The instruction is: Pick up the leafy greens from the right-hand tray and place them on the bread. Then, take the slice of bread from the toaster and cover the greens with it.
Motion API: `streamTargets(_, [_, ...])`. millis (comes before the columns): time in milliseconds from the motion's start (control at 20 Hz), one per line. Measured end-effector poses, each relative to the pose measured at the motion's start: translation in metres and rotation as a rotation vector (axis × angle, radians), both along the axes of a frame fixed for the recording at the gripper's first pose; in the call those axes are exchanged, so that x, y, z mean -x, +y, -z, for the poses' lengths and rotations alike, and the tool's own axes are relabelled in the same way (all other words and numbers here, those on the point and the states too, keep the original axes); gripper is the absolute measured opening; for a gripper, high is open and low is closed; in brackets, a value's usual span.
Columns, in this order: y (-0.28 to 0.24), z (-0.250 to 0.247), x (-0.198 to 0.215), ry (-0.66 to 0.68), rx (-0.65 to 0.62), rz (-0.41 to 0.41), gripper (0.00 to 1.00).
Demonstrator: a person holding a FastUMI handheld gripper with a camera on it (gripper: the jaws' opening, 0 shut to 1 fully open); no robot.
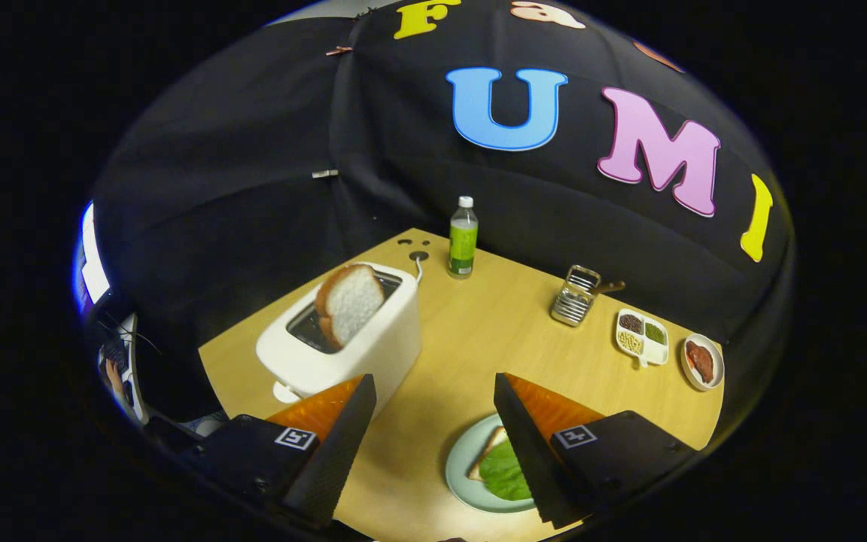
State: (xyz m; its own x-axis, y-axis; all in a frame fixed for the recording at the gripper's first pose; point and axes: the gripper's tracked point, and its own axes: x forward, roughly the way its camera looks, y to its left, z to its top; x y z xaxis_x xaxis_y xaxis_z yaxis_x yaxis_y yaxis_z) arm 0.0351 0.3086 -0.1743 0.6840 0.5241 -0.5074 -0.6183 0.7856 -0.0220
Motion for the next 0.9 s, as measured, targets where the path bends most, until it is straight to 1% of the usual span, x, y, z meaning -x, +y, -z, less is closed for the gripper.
streamTargets(150, [0.033,-0.020,0.002,-0.040,-0.018,-0.049,0.98])
streamTargets(350, [0.075,-0.023,0.007,-0.024,-0.045,-0.095,0.98])
streamTargets(600, [0.117,-0.013,0.002,-0.070,0.024,-0.150,0.98])
streamTargets(750, [0.135,-0.001,-0.012,-0.098,0.065,-0.142,0.98])
streamTargets(900, [0.148,0.017,-0.026,-0.074,0.078,-0.102,0.98])
